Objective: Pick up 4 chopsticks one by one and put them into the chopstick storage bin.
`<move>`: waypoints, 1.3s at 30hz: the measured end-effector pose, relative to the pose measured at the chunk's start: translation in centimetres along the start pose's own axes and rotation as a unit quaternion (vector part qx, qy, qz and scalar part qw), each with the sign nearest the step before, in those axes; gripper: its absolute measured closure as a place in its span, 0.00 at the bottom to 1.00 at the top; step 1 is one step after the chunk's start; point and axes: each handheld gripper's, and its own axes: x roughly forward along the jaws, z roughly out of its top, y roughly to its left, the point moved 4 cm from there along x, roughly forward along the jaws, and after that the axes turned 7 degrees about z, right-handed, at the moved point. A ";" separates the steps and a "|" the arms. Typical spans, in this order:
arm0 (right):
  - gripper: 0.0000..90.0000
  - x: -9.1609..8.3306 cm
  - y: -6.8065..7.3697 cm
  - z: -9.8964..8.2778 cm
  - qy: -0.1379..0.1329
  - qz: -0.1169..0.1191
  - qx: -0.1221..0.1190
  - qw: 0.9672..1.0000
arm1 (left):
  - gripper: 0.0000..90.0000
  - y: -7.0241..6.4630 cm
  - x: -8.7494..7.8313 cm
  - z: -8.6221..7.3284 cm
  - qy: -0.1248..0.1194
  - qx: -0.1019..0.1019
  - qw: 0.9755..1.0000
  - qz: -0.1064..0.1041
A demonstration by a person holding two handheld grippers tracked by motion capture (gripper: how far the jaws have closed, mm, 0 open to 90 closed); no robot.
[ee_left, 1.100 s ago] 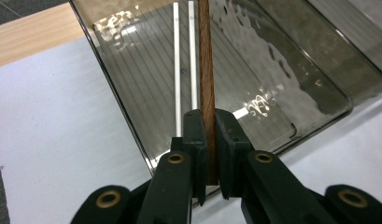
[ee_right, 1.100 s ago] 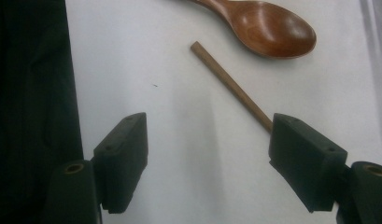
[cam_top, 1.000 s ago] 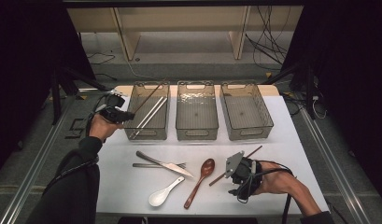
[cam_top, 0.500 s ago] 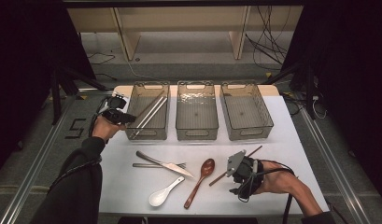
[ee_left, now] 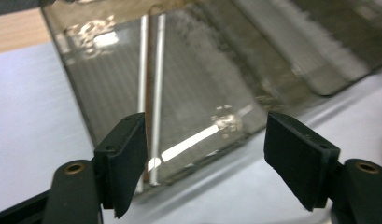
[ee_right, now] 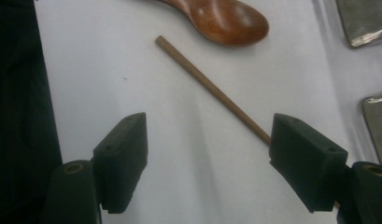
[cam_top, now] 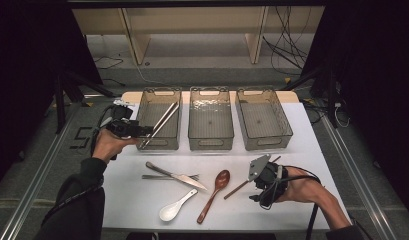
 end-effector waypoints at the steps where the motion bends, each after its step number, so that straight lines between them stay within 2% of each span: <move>1: 0.32 -0.1 -0.1 0.0 0.000 -0.002 0.001 1.000 | 0.30 -0.5 -0.5 -0.2 -0.006 0.006 1.000 -0.004; 3: 0.32 -0.2 -0.5 0.0 -0.004 -0.006 0.004 1.000 | 0.28 -1.6 -1.4 -0.5 -0.014 0.016 1.000 -0.016; 5: 0.32 -0.3 -1.0 0.0 -0.004 -0.004 0.006 1.000 | 0.26 -2.7 -2.2 -1.0 -0.025 0.011 0.999 -0.034; 6: 0.32 -0.2 -1.2 -0.1 -0.004 -0.004 0.010 1.000 | 0.26 -3.2 -2.5 -1.2 -0.030 0.016 0.999 -0.041; 9: 0.32 -0.1 -1.8 -0.1 0.003 -0.004 0.012 1.000 | 0.24 -4.6 -3.3 -1.9 -0.030 0.038 0.998 -0.046; 11: 0.32 0.0 -2.0 -0.1 0.005 -0.003 0.014 1.000 | 0.23 -5.4 -3.7 -2.3 -0.034 0.045 0.997 -0.054; 12: 0.32 0.0 -2.2 0.0 -0.001 -0.004 0.015 1.000 | 0.23 -5.7 -3.9 -2.6 -0.032 0.048 0.997 -0.056; 16: 0.33 0.4 -2.6 -0.1 0.004 0.001 0.018 1.000 | 0.21 -6.9 -4.1 -3.6 -0.025 0.060 0.996 -0.060; 23: 0.34 0.7 -3.5 -0.1 0.015 0.003 0.029 0.999 | 0.18 -8.2 -4.4 -5.2 -0.014 0.074 0.995 -0.072; 26: 0.34 0.7 -4.0 0.0 0.015 0.003 0.028 0.999 | 0.18 -8.4 -4.3 -5.9 -0.014 0.069 0.994 -0.080; 29: 0.34 1.0 -4.4 0.1 0.017 0.007 0.031 0.999 | 0.18 -8.5 -4.0 -6.7 -0.013 0.073 0.995 -0.073; 31: 0.35 1.3 -4.8 0.0 0.024 0.009 0.029 0.999 | 0.18 -8.6 -4.1 -7.0 -0.016 0.065 0.995 -0.077; 32: 0.35 1.4 -4.9 -0.1 0.029 0.011 0.036 0.999 | 0.18 -8.6 -4.2 -7.2 -0.019 0.064 0.995 -0.077; 35: 0.36 1.7 -5.6 -0.3 0.033 0.010 0.035 0.999 | 0.18 -8.9 -4.3 -7.8 -0.024 0.072 0.995 -0.071; 39: 0.38 2.0 -6.0 -0.6 0.049 0.011 0.039 0.998 | 0.17 -9.3 -4.7 -8.5 -0.019 0.074 0.993 -0.086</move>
